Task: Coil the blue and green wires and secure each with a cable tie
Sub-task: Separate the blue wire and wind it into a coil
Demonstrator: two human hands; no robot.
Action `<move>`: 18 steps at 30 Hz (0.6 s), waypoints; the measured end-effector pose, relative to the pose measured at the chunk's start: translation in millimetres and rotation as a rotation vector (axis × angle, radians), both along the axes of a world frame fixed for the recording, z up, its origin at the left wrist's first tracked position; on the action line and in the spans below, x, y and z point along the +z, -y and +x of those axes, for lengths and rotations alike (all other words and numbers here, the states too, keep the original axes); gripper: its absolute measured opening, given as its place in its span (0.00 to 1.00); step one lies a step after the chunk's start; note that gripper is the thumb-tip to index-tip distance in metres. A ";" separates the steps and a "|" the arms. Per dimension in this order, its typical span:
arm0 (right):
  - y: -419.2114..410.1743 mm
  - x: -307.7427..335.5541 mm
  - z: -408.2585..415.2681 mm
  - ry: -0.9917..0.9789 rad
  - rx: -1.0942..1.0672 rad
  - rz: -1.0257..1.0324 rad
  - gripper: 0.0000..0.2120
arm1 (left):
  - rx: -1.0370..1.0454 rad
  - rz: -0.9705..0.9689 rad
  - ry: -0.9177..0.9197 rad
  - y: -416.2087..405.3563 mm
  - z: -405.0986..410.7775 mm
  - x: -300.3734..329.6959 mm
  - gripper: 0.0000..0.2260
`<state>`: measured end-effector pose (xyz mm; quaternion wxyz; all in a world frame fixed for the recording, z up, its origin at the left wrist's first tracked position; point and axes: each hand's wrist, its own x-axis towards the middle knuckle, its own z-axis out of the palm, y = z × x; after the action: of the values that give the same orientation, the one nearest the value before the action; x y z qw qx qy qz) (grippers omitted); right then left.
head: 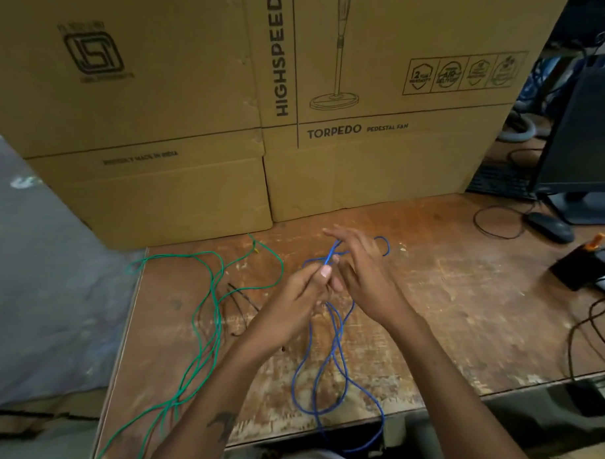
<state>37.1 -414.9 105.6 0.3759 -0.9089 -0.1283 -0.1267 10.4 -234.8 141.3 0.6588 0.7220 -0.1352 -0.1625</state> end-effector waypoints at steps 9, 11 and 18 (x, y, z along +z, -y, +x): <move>-39.1 -22.6 12.4 -0.113 0.042 0.285 0.09 | 0.081 -0.567 -0.066 -10.9 23.4 36.9 0.12; -50.4 -33.8 5.1 -0.096 0.065 0.313 0.14 | 0.136 -0.611 -0.061 -9.9 31.2 39.2 0.12; -52.4 -43.0 -18.5 -0.131 -0.116 0.454 0.12 | 0.306 -0.693 0.038 -4.4 70.5 36.1 0.12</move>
<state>18.6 -362.5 62.6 0.5703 -0.8132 -0.0193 -0.1145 80.9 -230.4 177.4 0.8780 0.4710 -0.0850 0.0065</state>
